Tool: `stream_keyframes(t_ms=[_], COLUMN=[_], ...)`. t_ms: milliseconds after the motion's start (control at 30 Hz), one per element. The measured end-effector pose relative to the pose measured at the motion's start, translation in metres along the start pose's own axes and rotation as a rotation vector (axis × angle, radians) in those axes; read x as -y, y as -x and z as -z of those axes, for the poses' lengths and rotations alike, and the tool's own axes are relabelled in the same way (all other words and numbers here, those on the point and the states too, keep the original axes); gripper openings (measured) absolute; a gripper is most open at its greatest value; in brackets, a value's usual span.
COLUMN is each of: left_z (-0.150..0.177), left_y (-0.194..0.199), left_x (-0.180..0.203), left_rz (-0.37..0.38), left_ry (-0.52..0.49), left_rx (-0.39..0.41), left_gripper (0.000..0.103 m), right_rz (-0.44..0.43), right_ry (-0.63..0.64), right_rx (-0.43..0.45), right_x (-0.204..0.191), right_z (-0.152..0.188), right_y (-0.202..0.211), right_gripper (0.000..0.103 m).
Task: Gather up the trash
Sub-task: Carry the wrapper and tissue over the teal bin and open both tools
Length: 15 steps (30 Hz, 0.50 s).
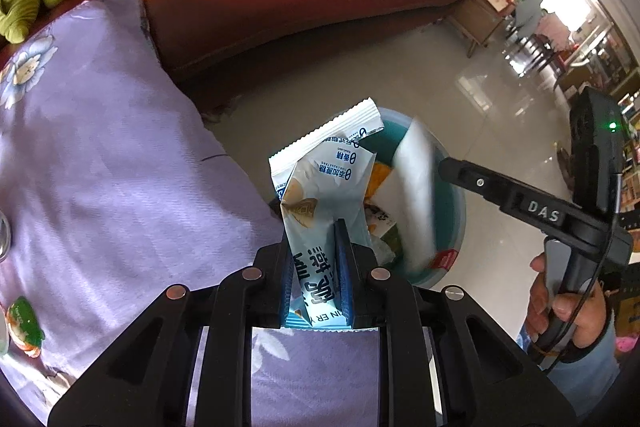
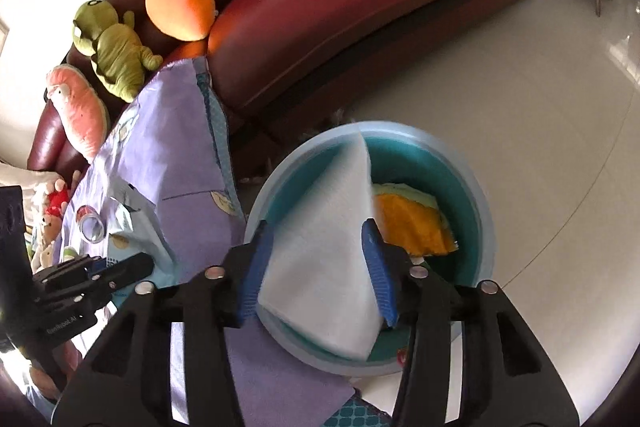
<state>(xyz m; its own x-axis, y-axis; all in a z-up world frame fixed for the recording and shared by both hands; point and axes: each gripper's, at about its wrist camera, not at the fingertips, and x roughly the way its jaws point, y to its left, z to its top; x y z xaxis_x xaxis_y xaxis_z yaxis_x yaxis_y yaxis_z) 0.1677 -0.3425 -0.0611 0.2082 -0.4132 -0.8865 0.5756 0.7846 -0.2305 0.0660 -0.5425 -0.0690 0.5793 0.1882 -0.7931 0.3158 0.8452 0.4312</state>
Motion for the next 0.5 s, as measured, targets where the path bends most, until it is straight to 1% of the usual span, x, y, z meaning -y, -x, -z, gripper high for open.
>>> stream_keyframes(t_ms=[200,433,500], left_z=[-0.004,-0.005,-0.006], left_y=[-0.009,-0.021,-0.026], left_x=[0.006,0.023,0.028], left_rz=[0.025,0.052,0.057], left_ry=[-0.007,-0.036,-0.043], left_rx=[-0.01,-0.028,-0.033], left_gripper=[0.02,0.02,0.021], right_rz=[0.033,0.067,0.077], right_ry=[-0.028,-0.067,-0.081], right_rx=[0.033,0.059,0.063], right_x=[0.01,0.022,0.026], right_z=[-0.002,0.0,0.002], right_y=[0.016,0.031,0.035], right_gripper=[0.062,0.069,0.07])
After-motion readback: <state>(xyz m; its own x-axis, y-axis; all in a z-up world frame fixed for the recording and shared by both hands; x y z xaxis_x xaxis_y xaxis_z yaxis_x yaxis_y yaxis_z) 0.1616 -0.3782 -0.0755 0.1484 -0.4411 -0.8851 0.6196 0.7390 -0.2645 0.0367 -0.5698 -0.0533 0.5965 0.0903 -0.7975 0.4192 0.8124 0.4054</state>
